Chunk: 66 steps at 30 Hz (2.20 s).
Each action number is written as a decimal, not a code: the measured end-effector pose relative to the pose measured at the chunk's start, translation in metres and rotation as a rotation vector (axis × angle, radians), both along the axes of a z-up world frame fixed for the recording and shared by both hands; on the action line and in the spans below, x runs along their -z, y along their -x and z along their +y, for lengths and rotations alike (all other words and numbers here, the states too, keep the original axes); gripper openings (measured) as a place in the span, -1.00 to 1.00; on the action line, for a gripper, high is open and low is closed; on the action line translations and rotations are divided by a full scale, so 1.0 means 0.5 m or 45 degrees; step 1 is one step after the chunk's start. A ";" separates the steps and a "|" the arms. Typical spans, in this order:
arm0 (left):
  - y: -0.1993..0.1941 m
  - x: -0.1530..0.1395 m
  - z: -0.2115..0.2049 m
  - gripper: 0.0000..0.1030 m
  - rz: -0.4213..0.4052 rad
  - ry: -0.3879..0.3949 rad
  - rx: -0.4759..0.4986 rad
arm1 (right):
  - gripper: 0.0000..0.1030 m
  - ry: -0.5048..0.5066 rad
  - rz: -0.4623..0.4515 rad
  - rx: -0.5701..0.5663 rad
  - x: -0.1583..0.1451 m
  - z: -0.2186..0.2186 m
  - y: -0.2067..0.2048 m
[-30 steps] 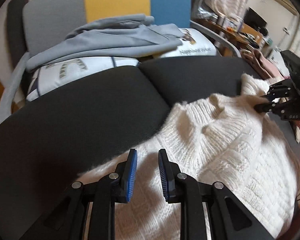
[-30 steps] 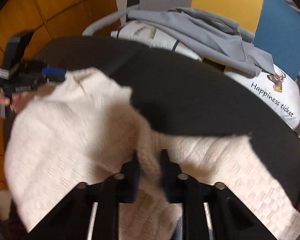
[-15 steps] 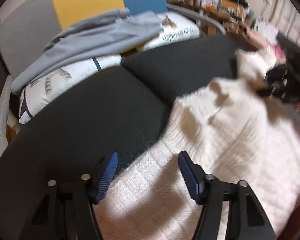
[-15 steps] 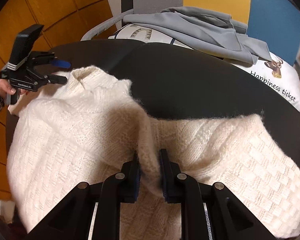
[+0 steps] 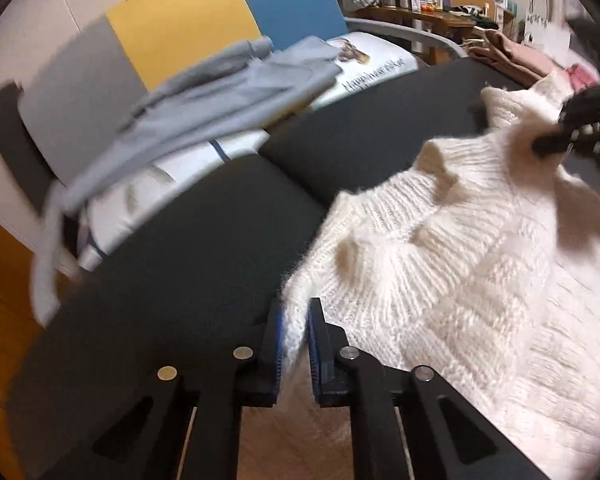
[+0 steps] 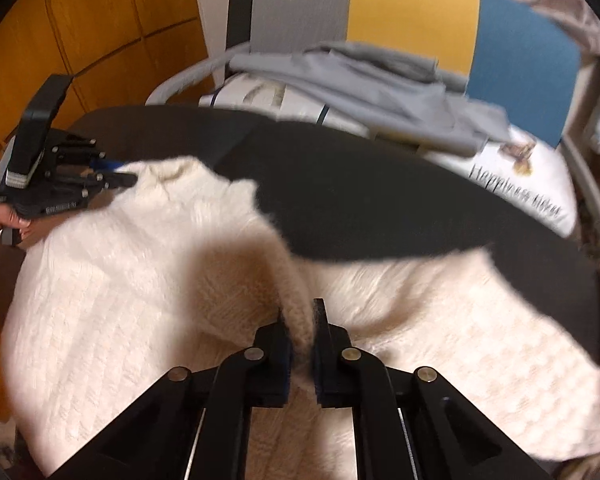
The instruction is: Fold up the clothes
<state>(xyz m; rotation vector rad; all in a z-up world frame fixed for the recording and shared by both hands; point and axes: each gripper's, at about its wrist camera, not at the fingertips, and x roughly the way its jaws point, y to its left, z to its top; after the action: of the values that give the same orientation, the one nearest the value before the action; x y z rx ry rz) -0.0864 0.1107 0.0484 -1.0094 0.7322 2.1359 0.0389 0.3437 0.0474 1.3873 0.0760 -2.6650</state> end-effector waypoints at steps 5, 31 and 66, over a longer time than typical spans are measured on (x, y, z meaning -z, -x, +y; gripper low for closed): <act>0.077 -0.062 0.016 -0.98 0.177 -0.003 -0.137 | -0.84 -0.068 0.109 0.081 -0.060 0.025 0.063; 0.011 0.081 -0.010 -0.55 0.291 0.086 -0.415 | -0.47 -0.157 -0.077 0.496 0.074 0.231 -0.001; -0.403 0.073 -0.255 -0.15 0.112 -0.195 -0.608 | -0.77 0.393 -0.042 0.403 0.061 -0.068 -0.452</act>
<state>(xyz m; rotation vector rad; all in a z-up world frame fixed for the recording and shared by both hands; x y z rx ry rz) 0.1151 -0.0167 0.0120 -1.0939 0.3806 2.6119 0.2647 0.3098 0.0168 1.4375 -0.5795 -2.7360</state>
